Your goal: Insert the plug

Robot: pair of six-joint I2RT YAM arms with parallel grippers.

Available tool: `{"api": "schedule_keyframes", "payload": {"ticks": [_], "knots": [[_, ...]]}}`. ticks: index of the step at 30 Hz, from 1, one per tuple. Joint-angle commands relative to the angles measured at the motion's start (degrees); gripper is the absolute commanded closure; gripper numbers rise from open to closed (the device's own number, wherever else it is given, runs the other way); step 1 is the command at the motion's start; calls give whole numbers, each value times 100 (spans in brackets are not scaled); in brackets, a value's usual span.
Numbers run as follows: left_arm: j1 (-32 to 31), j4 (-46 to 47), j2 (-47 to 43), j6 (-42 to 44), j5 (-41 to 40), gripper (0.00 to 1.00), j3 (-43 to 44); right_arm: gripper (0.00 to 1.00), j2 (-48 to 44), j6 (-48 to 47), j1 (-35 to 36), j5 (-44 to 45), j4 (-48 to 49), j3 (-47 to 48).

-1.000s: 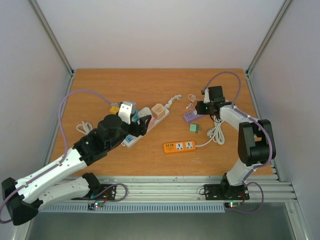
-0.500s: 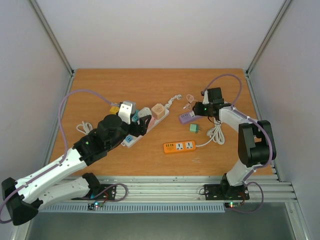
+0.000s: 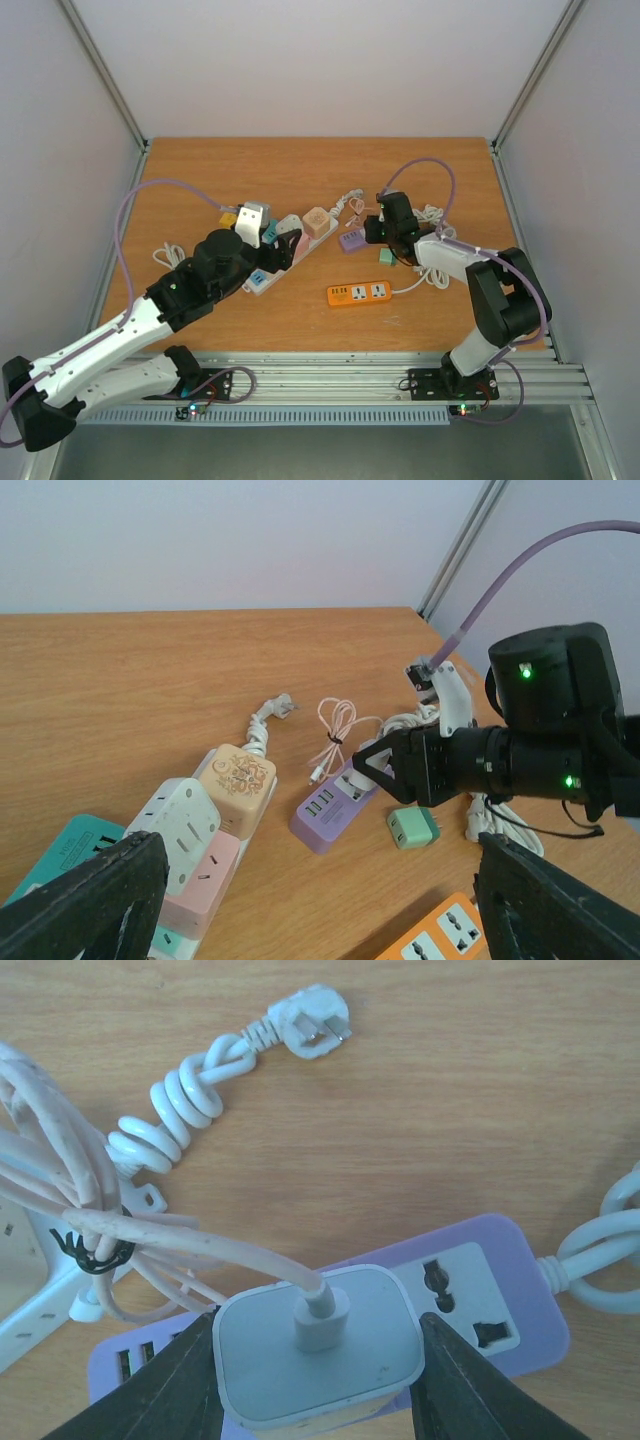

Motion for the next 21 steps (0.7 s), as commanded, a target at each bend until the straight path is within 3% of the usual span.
{"api": "schedule_keyframes", "payload": {"ticks": [1,15,21], "knots": [[1,178,-106,-58,-159,15,15,69,62,-129,377,704,404,-501],[42,220,-36,-6,-194,15,6,68,325,-418,1064,1839,1613,-1261],[78,175,-51,65,-199,15,55,61,461,-332,1188,1782,2869,-1863]]}}
